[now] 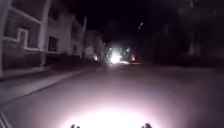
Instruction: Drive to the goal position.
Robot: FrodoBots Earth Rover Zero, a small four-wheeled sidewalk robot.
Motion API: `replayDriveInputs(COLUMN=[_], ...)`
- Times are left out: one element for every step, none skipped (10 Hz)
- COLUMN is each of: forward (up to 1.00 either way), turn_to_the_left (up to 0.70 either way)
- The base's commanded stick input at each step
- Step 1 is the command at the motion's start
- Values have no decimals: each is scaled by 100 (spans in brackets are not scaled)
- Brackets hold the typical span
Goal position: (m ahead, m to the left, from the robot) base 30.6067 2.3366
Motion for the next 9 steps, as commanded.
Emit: replayDriveInputs(forward=[70,70,70,70,70,70,70,70,70], turn_to_the_left=[0,0,0,0,0,0,0,0,0])
